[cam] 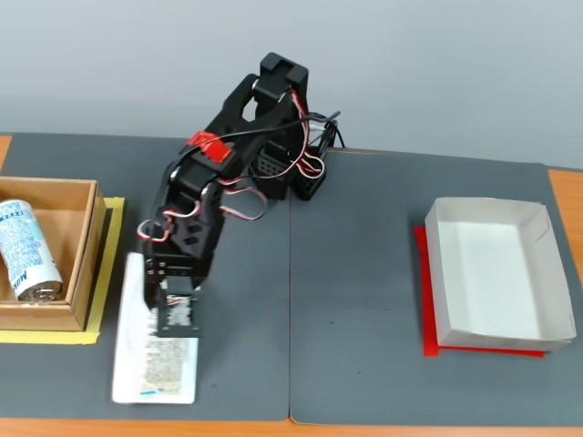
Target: Pick the sandwich and put it in the gray box
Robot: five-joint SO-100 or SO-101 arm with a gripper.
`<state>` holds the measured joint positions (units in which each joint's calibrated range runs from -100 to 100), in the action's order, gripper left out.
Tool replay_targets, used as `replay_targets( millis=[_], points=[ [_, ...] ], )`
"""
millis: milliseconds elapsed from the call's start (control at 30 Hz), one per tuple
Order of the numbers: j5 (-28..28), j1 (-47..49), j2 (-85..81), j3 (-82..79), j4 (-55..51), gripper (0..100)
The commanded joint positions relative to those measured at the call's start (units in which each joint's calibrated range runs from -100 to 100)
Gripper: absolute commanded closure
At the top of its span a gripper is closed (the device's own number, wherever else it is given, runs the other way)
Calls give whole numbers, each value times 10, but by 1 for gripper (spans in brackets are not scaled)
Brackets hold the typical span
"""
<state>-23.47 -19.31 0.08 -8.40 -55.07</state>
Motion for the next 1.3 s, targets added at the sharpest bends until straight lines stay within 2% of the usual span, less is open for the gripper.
replay_targets(
  millis=[0,367,500,800,1133,1267],
  points=[
    [-2,27,-82,-2,3,98],
    [79,120,-212,5,2,98],
    [133,190,-268,5,2,98],
    [215,375,-333,5,3,98],
    [275,596,-326,4,14,98],
    [290,652,-292,-2,61,98]
  ],
)
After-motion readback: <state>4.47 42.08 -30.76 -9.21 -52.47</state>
